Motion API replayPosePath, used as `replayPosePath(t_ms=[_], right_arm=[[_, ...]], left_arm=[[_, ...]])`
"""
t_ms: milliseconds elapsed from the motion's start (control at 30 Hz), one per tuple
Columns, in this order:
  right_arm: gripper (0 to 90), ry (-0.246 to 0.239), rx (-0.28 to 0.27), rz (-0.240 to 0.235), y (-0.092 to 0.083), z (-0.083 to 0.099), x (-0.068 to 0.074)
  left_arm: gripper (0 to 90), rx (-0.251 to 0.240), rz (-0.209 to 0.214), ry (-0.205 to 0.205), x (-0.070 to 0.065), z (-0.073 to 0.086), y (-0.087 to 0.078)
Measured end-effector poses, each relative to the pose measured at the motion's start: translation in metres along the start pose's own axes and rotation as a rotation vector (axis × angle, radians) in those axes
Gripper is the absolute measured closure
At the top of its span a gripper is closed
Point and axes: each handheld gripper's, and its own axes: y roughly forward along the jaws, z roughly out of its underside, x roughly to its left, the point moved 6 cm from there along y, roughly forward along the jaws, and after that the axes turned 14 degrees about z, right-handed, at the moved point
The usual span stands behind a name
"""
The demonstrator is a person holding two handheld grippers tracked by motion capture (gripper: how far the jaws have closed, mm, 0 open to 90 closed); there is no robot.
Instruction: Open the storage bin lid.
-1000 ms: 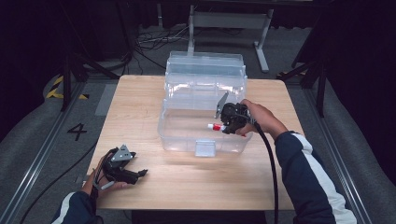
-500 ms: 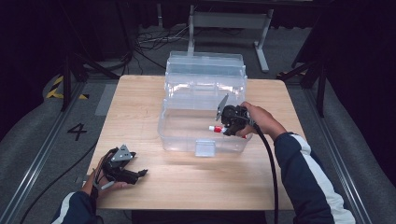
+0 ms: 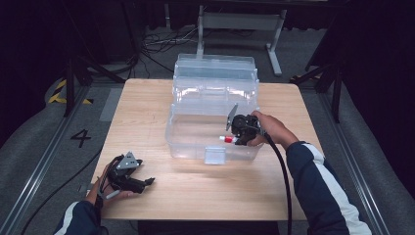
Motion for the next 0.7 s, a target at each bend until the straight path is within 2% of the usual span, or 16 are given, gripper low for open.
replayPosePath(t_ms=[233,700], right_arm=[[70.8,-0.002,0.004,-0.007,0.003,-0.001,0.001],[70.6,0.027,0.007,-0.019,0.011,0.001,-0.003]], left_arm=[[15.2,0.001,0.0,0.001,0.0,0.0,0.0],[15.2,0.0,0.001,0.0,0.0,0.0,0.0]])
